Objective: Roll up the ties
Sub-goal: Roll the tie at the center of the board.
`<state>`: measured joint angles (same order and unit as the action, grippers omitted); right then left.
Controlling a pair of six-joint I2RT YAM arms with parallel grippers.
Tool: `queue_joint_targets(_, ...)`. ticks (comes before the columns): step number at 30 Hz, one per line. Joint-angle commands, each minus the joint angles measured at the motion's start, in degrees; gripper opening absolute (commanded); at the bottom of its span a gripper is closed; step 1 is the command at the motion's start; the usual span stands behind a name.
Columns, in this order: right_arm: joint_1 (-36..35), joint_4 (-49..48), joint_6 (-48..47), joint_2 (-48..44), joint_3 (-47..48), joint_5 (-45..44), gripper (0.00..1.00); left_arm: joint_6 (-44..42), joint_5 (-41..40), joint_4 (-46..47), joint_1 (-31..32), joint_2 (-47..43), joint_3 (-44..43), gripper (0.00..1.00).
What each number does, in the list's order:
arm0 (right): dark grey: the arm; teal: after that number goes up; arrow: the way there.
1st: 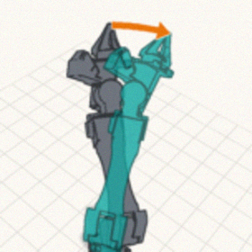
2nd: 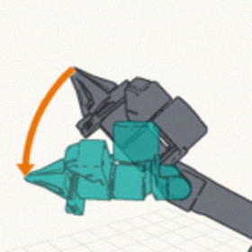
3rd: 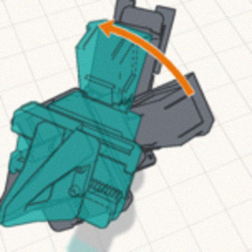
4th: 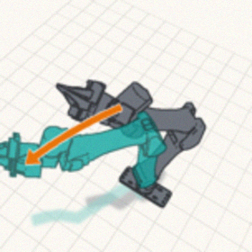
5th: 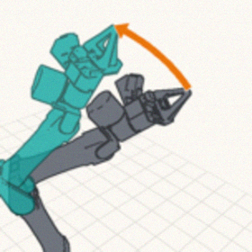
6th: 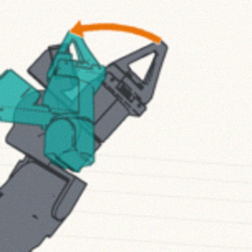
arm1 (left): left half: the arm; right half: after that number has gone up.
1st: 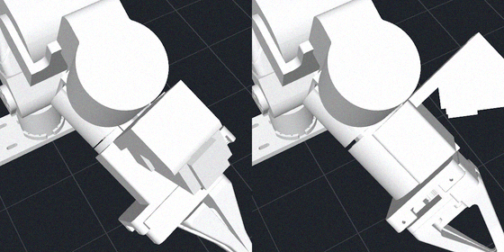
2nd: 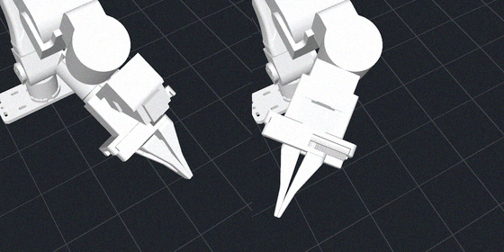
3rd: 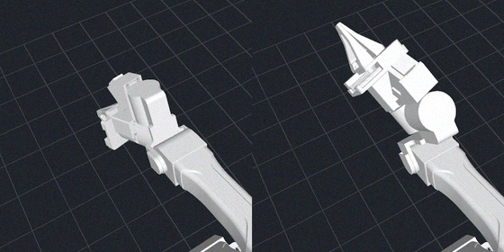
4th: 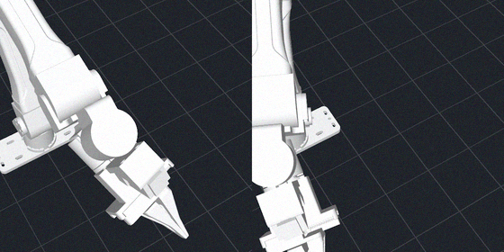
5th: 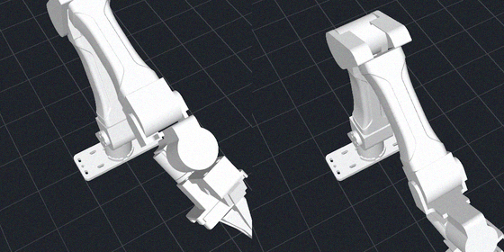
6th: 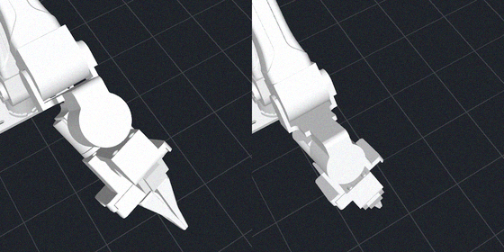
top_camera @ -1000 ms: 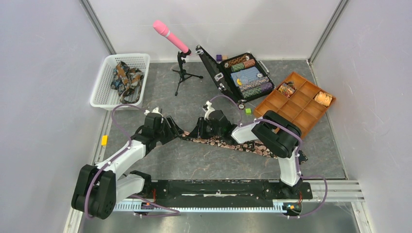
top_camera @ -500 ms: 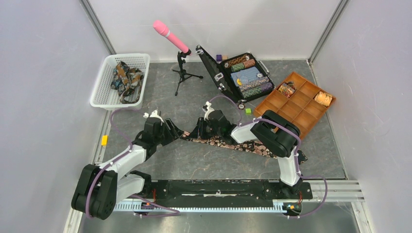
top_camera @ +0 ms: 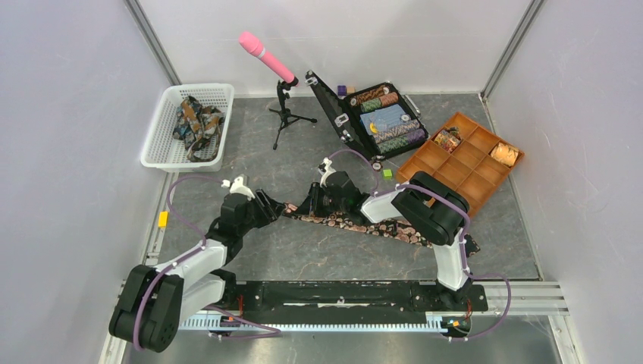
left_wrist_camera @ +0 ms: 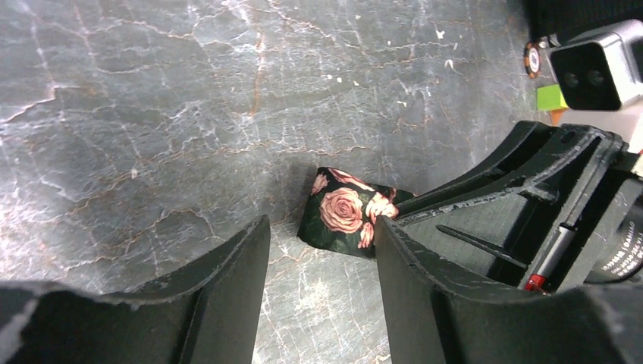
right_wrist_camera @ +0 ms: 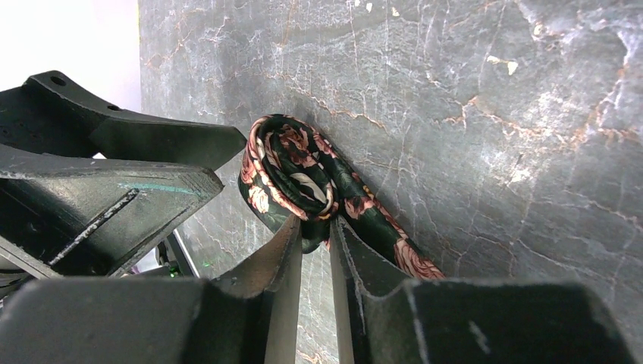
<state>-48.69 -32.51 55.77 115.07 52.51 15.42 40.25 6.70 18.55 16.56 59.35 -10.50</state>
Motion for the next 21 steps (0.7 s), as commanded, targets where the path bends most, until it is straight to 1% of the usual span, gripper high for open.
queue_joint_targets(1,0.69,3.63,-0.4,0.6,0.52,-2.34,0.25,-3.66,2.67,9.92,-0.21,1.14,1.81,0.58)
queue_joint_targets(4,0.74,3.8,-0.24,0.6,0.66,-2.25,0.25,-3.57,5.02,13.48,-0.25,1.87,2.97,0.58)
queue_joint_targets(7,0.98,3.86,0.26,0.84,0.66,-2.15,0.25,-3.55,6.65,16.03,-0.21,3.01,3.71,0.61)
queue_joint_targets(10,1.06,3.95,0.48,0.99,0.58,-2.17,0.25,-3.66,6.49,16.81,-0.21,4.82,3.66,0.65)
queue_joint_targets(14,1.14,3.95,0.48,0.95,0.57,-1.98,0.25,-3.39,6.17,17.04,-0.21,7.66,2.8,0.67)
queue_joint_targets(18,1.27,3.93,0.65,0.78,0.49,-1.89,0.25,-2.59,6.52,18.36,-0.21,10.82,2.42,0.67)
queue_joint_targets(21,1.41,4.12,0.84,0.77,0.49,-1.81,0.25,-1.94,7.85,21.91,-0.21,12.82,3.09,0.64)
